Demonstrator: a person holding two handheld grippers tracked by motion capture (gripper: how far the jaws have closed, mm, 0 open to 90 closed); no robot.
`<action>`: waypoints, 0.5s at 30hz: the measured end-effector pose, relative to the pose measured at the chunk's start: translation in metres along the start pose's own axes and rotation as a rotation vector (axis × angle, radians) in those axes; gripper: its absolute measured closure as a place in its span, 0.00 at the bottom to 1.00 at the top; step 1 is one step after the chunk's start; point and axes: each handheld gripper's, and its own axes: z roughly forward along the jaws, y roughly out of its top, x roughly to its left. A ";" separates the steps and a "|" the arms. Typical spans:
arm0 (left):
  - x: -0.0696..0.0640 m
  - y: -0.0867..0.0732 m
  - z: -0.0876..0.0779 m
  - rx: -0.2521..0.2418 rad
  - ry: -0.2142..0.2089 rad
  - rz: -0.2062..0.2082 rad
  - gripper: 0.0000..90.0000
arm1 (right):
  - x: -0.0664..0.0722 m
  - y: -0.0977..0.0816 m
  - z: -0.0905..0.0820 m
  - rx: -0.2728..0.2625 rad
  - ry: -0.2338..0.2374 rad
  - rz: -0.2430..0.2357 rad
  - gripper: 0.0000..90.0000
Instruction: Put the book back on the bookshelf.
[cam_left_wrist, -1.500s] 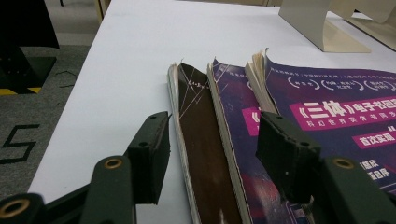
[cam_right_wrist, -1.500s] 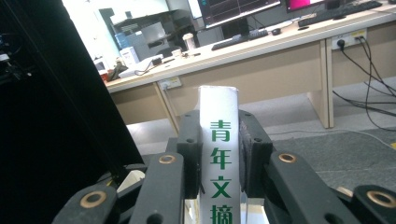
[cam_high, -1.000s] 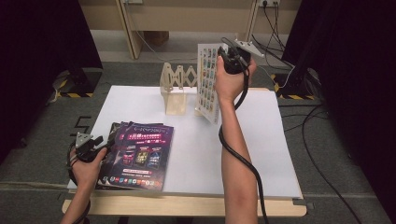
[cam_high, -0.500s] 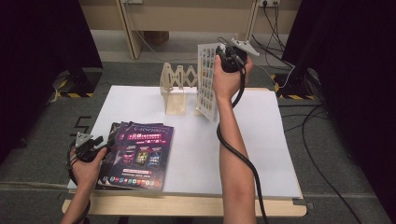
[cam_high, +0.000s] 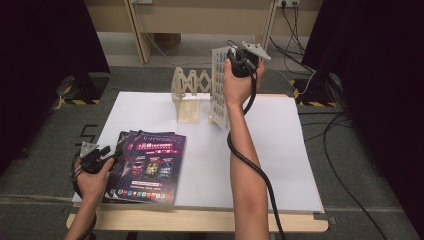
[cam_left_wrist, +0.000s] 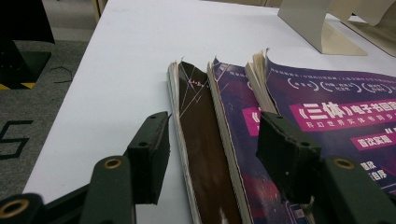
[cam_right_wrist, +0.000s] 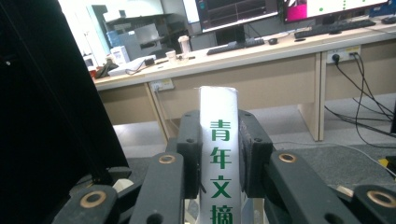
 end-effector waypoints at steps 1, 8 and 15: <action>0.000 0.000 0.000 0.000 0.000 0.001 0.49 | 0.000 -0.001 0.001 -0.002 0.004 -0.004 0.83; 0.000 0.000 0.000 0.003 0.001 -0.002 0.49 | 0.003 0.004 0.003 -0.011 0.004 -0.018 0.83; 0.000 0.000 0.000 0.004 0.001 -0.002 0.49 | 0.003 0.006 0.006 -0.023 0.001 -0.001 0.83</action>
